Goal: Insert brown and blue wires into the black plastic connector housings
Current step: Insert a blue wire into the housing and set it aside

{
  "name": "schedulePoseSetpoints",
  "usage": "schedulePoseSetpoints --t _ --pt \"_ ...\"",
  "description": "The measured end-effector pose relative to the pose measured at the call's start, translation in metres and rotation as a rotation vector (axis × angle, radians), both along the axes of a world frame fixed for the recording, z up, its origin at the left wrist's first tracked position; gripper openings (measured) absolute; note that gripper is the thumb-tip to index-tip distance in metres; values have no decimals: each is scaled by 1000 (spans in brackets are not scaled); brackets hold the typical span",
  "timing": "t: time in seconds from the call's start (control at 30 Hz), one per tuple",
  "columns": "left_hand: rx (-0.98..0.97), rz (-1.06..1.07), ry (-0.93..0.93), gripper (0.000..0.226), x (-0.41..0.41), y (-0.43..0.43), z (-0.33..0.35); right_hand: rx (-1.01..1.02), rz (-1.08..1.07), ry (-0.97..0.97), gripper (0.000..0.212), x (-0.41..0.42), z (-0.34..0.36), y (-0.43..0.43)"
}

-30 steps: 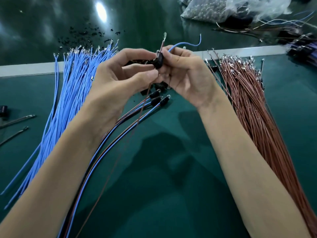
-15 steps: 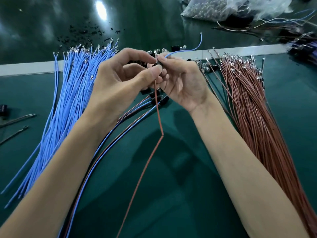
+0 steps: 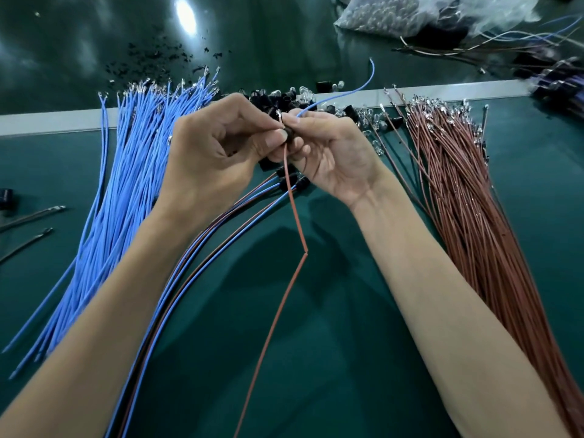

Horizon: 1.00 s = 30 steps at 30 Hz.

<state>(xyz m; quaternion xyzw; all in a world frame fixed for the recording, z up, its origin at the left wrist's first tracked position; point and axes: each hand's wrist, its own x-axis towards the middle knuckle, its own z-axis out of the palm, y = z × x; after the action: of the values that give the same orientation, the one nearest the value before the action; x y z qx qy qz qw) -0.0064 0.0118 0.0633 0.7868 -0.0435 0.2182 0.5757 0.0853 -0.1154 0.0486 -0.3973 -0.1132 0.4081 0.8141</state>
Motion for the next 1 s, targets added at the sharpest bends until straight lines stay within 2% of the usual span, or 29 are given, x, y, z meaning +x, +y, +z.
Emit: schedulePoseSetpoints --t 0.1,0.17,0.23,0.33,0.4,0.6,0.83,1.0 --pt "-30 1 -8 21 0 -2 -2 -21 -59 -1 9 1 1 -1" --pt "-112 -8 63 19 0 0 -1 -44 -115 -51 18 4 2 -3" --pt "-195 -6 170 5 2 5 -1 -116 -157 -181 20 6 4 -4" --pt "-189 57 243 12 6 7 -7 -280 -182 -424 18 6 4 -4" --pt "-149 88 283 10 8 6 -13 -342 -172 -497 16 6 3 -5" --pt "-141 119 337 12 10 8 -21 -471 -177 -623 13 11 1 -11" --pt "-205 122 313 12 8 6 -19 -413 -276 -632 14 6 0 -5" --pt "-142 171 313 15 10 8 -24 -528 -239 -694 16 7 -2 -2"
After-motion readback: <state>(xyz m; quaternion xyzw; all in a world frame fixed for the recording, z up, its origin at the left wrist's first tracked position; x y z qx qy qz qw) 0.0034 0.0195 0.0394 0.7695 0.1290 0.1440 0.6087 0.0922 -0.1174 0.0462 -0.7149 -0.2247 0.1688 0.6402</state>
